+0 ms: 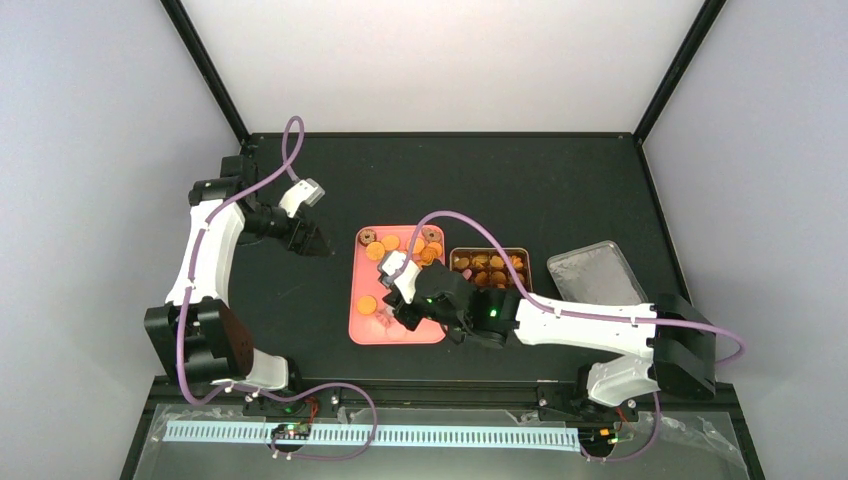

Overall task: Pack the cookies
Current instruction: Pick up the fake cookies from the plate.

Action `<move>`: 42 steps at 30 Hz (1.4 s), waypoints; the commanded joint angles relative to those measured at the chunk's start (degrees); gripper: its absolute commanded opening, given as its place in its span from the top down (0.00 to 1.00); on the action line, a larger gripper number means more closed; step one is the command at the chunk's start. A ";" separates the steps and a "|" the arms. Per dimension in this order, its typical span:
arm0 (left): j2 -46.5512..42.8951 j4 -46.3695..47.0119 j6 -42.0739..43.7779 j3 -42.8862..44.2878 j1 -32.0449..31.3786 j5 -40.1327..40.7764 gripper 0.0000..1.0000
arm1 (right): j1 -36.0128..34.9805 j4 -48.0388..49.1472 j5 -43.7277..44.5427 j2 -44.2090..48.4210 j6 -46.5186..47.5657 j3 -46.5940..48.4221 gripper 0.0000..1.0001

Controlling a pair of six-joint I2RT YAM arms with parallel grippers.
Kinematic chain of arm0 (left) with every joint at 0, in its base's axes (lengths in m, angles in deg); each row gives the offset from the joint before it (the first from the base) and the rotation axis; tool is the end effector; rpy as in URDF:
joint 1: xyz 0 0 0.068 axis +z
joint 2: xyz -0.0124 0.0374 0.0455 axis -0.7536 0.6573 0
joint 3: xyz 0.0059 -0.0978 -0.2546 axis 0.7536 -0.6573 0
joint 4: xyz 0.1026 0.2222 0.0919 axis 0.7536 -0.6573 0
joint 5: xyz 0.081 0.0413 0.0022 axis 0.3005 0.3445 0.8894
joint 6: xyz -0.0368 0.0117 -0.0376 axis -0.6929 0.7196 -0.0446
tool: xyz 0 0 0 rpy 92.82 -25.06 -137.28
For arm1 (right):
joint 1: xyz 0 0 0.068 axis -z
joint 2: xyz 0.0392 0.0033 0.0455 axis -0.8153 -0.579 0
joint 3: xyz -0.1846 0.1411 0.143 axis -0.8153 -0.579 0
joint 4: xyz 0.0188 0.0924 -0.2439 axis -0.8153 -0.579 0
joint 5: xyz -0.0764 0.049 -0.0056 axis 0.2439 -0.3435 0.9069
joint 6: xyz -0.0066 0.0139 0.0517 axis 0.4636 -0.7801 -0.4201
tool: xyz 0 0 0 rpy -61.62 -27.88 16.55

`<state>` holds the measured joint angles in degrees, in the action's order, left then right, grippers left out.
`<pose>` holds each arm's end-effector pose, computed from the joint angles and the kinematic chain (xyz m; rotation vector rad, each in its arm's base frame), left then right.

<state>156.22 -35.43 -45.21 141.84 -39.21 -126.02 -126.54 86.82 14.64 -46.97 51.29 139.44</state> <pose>0.2546 0.0195 0.3073 0.8246 2.3917 -0.7344 0.1048 0.3002 0.2723 -1.0323 1.8018 0.6710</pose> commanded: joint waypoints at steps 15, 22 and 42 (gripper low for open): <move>1.22 -0.78 1.55 1.53 0.43 -2.76 0.19 | 0.00 -9.38 3.34 1.29 -0.77 10.19 0.95; 0.45 -3.67 8.86 -2.02 0.00 -8.69 0.17 | 2.79 -12.28 -0.33 2.31 -1.85 11.62 0.95; -0.24 0.96 11.81 -8.61 -6.10 -10.35 0.17 | 8.16 -12.67 -11.81 -1.56 -6.83 10.36 0.91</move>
<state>155.04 -34.31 -34.92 130.58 -45.24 -136.49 -118.26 71.37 5.22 -47.98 45.78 149.45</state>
